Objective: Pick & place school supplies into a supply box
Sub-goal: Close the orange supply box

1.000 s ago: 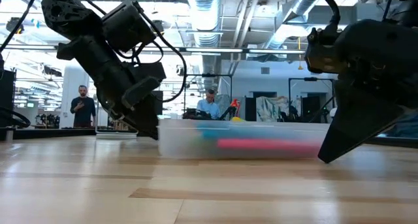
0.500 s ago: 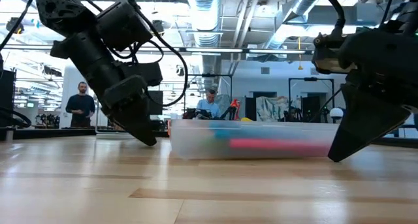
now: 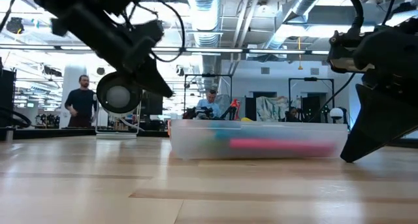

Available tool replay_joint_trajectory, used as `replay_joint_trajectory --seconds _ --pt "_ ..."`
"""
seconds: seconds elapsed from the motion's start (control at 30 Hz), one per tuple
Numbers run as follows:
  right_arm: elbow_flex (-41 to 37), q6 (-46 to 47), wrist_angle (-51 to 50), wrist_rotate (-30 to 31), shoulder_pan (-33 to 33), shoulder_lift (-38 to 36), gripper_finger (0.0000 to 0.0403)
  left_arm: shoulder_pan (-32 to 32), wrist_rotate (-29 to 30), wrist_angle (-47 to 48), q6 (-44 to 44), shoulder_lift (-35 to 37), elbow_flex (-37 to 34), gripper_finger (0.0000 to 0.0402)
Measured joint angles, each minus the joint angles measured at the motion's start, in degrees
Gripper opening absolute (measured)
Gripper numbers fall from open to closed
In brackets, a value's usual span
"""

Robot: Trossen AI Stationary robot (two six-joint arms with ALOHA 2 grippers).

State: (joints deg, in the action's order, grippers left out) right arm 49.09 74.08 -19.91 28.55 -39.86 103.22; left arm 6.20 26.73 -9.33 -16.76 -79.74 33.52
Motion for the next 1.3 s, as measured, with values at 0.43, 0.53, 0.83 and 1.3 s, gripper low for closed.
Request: replay_joint_trajectory --seconds 0.43,0.53,0.83,1.3 --pt "-0.10 -1.49 2.26 -0.37 2.32 0.02 0.0000 -9.15 -16.12 -3.21 10.17 -13.04 8.26 0.0002" --pt "-0.07 -0.31 2.28 -0.32 2.32 0.04 0.0000 -9.72 -16.43 -1.36 11.13 -16.33 11.24 0.0001" --pt "0.00 0.99 2.09 -0.24 2.58 0.07 0.0000 -11.43 -15.47 10.41 12.17 -18.91 15.96 0.0000" --pt "0.08 4.18 -1.30 1.31 3.33 0.11 0.0000 -7.46 -18.57 16.57 5.02 -18.69 15.98 0.0000"
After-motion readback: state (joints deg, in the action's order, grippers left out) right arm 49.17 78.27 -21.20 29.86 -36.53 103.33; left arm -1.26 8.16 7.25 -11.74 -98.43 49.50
